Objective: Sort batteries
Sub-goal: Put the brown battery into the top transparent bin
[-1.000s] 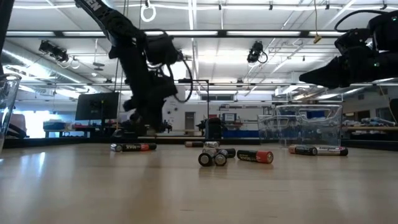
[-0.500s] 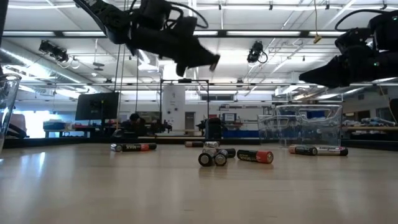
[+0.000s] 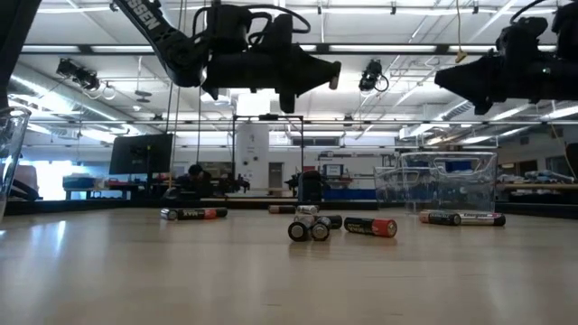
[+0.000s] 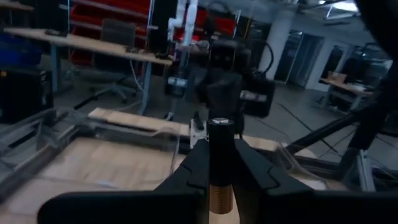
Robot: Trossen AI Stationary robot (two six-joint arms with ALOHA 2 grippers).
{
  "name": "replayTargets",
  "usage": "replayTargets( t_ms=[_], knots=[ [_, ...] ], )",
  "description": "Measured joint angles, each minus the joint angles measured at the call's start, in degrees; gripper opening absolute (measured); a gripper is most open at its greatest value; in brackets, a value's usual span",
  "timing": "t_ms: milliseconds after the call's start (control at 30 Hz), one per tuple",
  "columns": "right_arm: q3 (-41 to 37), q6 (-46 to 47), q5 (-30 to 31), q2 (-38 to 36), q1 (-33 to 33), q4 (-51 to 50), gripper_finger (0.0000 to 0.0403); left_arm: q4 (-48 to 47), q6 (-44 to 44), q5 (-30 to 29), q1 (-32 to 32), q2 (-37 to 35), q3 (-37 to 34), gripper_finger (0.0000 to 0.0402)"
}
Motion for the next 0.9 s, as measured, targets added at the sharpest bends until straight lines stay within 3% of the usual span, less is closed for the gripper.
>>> replayTargets(
  t_ms=[100,200,267,567,900],
  knots=[
    [-0.02,-0.31,-0.72,1.3,0.0,1.81,0.0087,2.16,0.13,1.77,0.1,-0.04,0.02,0.0044],
    [0.38,2.43,-6.66,4.17,0.49,6.97,0.0069,3.58,1.39,2.23,0.08,-0.04,0.02,0.0044],
    [1.14,4.17,-7.38,6.89,1.81,9.79,0.0053,4.47,1.73,2.33,0.15,-0.04,0.02,0.0044],
    [8.89,-0.16,1.6,23.17,11.82,10.76,0.0011,7.67,1.74,3.92,0.17,-0.11,0.02,0.0044],
    [21.91,-2.18,9.72,42.93,21.54,12.0,0.0038,9.57,1.7,4.68,0.19,-0.13,0.04,0.0044]
  ],
)
